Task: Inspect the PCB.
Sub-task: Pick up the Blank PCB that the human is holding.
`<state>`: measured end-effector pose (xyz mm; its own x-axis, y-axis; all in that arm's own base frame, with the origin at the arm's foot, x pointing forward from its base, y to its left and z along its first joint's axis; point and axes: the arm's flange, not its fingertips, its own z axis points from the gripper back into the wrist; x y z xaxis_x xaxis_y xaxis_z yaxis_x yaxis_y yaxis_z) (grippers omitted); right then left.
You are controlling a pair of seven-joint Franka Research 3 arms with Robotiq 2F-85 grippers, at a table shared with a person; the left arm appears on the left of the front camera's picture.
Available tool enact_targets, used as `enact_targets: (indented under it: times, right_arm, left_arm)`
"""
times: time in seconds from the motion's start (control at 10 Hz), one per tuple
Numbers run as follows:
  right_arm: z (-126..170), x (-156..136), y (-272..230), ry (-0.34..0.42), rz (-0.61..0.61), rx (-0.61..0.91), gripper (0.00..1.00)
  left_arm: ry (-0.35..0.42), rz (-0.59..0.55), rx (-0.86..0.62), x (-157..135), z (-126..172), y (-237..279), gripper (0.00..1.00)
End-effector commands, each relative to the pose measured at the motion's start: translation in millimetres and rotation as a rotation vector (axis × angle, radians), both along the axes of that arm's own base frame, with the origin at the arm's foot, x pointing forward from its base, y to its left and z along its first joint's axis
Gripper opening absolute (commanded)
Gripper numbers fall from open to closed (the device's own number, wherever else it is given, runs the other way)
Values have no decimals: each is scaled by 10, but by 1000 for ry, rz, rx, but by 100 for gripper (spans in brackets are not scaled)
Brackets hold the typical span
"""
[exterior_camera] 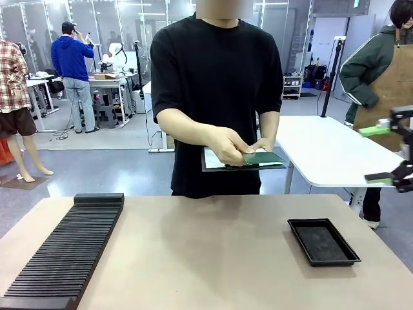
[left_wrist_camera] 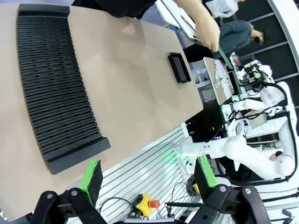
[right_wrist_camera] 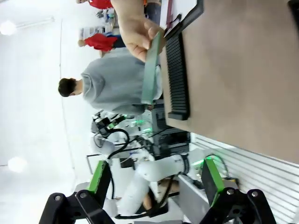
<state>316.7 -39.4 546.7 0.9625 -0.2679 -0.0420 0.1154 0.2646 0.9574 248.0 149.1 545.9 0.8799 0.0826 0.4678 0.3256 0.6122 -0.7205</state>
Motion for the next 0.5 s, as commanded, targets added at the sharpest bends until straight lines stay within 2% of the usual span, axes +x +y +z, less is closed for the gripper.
enact_targets:
  times: [0.0, 0.1, 0.4]
  right_arm:
    - [-40, 156, 234, 79, -13, 41, 100]
    - [-89, 234, 391, 119, 3, 79, 100]
    - [-314, 445, 696, 178, 25, 129, 100]
  left_arm:
    - [2, -3, 6, -4, 9, -19, 100]
    - [2, -3, 6, -4, 9, -19, 100]
    - [2, -3, 6, -4, 9, -19, 100]
